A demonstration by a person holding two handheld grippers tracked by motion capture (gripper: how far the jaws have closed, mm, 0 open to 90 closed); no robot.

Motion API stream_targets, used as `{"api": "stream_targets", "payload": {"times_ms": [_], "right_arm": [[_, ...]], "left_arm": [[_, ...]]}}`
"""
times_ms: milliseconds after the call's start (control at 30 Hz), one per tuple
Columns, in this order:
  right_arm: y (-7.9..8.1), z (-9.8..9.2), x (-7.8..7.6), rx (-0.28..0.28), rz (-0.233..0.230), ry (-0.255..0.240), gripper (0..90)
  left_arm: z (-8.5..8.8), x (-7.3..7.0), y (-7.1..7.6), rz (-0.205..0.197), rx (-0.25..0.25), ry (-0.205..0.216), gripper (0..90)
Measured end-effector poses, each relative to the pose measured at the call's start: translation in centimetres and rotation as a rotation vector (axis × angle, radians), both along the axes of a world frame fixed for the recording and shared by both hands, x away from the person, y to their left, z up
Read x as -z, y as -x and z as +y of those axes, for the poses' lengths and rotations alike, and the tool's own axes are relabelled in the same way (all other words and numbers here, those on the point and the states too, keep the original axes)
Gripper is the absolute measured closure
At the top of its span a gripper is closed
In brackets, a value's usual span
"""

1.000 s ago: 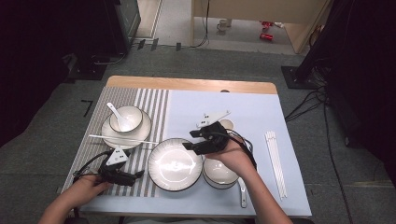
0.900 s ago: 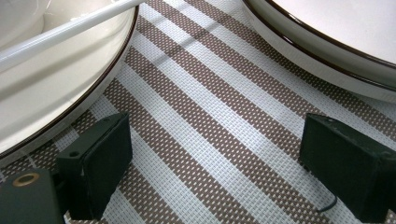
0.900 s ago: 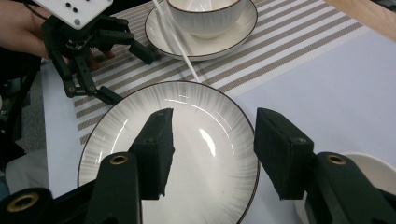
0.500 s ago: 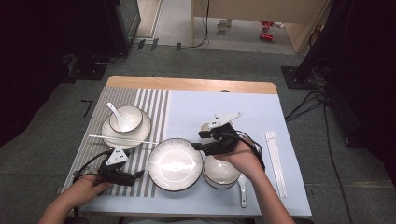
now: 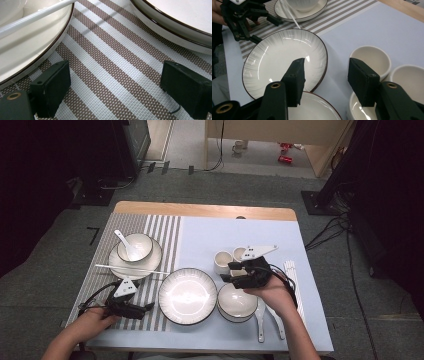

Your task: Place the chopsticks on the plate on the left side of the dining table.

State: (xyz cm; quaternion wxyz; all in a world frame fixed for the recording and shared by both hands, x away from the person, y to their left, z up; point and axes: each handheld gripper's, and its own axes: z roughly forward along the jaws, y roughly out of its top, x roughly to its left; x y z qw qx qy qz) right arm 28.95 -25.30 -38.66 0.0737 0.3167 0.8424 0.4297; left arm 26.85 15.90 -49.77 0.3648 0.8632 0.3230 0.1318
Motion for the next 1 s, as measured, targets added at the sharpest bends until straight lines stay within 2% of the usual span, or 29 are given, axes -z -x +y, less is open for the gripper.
{"api": "stream_targets", "payload": {"times_ms": [200,333,433,767,1000], "right_arm": [[0.4,-1.3,0.2,0.027,-0.014,-0.004,47.4],[0.7,-2.0,0.3,0.048,-0.033,0.031,46.3],[0.9,-2.7,0.4,0.075,-0.036,0.022,46.3],[1.2,-6.0,0.6,0.190,-0.064,0.001,46.5],[1.2,-8.3,1.7,0.301,-0.064,-0.003,47.9]], "left_arm": [[0.0,0.0,0.0,-0.002,0.001,-0.002,9.5],[0.0,0.0,0.0,0.000,0.000,0.000,9.5],[0.0,0.0,0.0,0.001,0.000,0.000,9.5],[0.0,0.0,0.0,0.001,0.001,-0.001,9.5],[0.0,0.0,0.0,0.001,0.001,-0.002,9.5]]}}
